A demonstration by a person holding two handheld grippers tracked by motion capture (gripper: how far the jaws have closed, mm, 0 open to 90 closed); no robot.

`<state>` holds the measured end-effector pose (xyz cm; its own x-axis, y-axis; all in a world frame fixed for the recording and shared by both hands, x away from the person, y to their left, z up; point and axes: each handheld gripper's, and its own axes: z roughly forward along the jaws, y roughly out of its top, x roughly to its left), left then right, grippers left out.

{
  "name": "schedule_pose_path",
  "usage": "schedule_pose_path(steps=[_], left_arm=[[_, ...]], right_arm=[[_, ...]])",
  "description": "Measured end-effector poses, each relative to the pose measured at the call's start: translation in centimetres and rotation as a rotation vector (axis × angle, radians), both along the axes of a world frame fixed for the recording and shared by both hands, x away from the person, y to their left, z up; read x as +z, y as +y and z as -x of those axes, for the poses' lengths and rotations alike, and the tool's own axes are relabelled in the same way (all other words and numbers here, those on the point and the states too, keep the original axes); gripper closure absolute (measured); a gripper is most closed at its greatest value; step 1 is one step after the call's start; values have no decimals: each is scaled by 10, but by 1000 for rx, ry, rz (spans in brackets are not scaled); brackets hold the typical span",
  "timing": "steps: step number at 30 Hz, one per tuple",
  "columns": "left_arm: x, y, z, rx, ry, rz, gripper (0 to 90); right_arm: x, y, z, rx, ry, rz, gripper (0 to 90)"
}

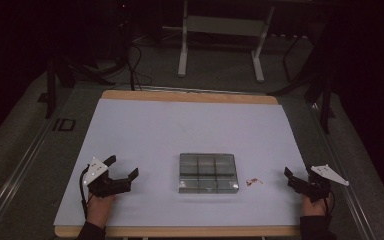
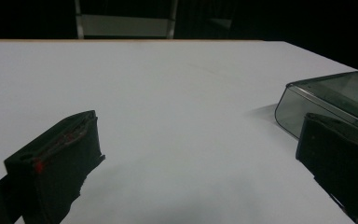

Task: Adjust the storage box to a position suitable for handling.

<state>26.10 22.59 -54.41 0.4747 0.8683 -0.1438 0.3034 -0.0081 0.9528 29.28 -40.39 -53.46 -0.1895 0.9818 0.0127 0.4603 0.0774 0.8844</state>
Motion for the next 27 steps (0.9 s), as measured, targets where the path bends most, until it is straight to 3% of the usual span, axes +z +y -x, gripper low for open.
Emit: schedule_pose_path(steps=[6, 8, 12, 15, 18, 23, 27], left_arm=[[0, 1, -3, 4, 32, 6, 3], [1, 0, -4, 32, 42, -2, 2], [3, 0, -9, 6, 68, 14, 2], [8, -4, -11, -59, 95, 36, 2], [12, -10, -14, -117, 95, -5, 2], [14, -18, -19, -223, 121, 27, 3], [18, -26, -22, -283, 144, -7, 3]], right_arm=[[0, -1, -5, 14, 45, -10, 140], [0, -2, -6, 23, 56, -19, 141], [1, -3, -9, 62, 79, -41, 146], [4, -2, -12, 95, 76, -23, 146], [8, -2, -15, 124, 81, -21, 146], [14, 0, -16, 175, 70, -9, 147], [18, 2, -17, 243, 75, -25, 136]])
